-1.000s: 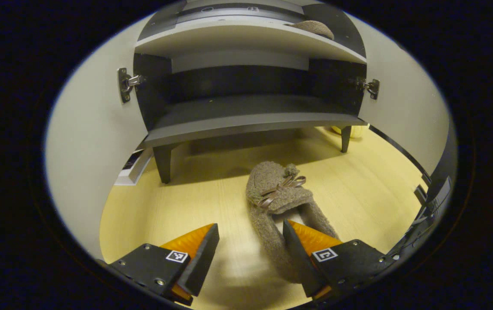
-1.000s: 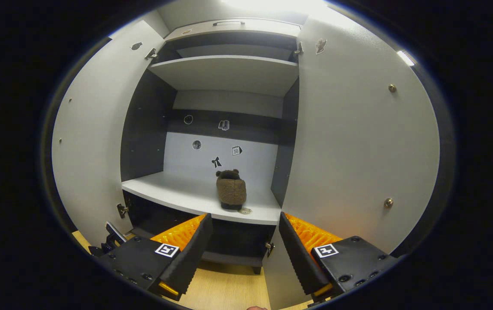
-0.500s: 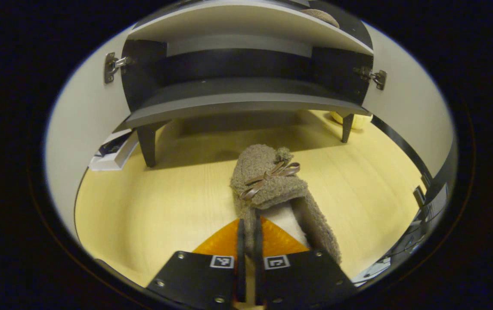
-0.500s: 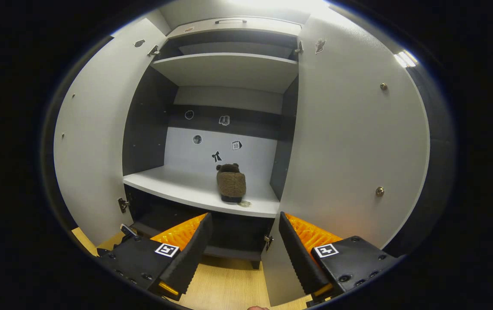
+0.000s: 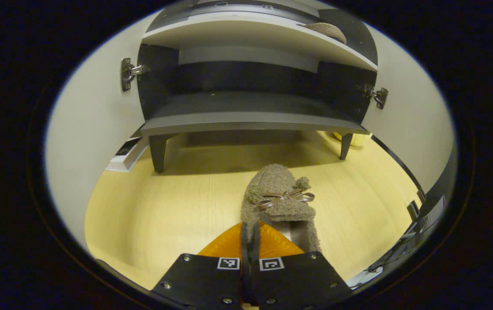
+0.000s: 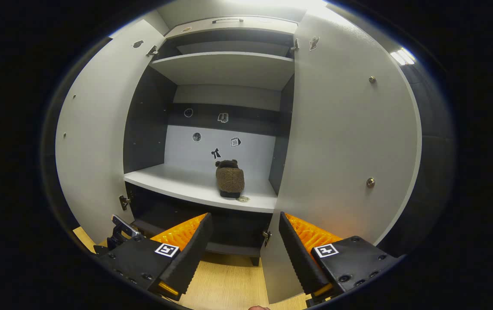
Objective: Grab one shoe with the right hand and put it into the shoe cabinet, grab the other shoe with the left hand and put it into the shoe cabinet; then close the right door with the right hand and the left door with the left hand.
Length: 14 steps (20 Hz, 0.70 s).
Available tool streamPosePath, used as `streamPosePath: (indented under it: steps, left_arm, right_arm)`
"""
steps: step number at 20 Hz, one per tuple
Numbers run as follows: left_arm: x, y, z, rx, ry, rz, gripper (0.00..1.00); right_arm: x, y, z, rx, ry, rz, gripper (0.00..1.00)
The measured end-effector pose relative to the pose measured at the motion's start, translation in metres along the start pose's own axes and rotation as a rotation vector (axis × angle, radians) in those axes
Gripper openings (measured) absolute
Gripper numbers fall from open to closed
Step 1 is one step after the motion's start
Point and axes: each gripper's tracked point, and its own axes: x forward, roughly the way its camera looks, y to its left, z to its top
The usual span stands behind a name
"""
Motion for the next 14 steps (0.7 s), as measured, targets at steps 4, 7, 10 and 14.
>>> streamPosePath:
  steps: [4,7,10,14]
  left_arm:
    - [-0.016,0.002,0.021,0.002,-0.056,0.007,0.02]
    - [-0.036,-0.001,0.050,-0.006,-0.128,-0.002,0.02]
    - [-0.054,-0.004,0.077,-0.009,-0.200,0.000,0.02]
    - [-0.076,-0.006,0.122,-0.015,-0.311,-0.004,0.02]
  right_arm:
    - [-0.004,-0.001,-0.004,0.009,0.005,0.014,0.98]
    - [-0.005,0.000,-0.006,0.015,0.006,0.030,0.98]
    - [-0.009,0.001,-0.007,0.022,0.005,0.043,0.98]
    - [-0.012,0.002,-0.005,0.040,-0.005,0.060,0.98]
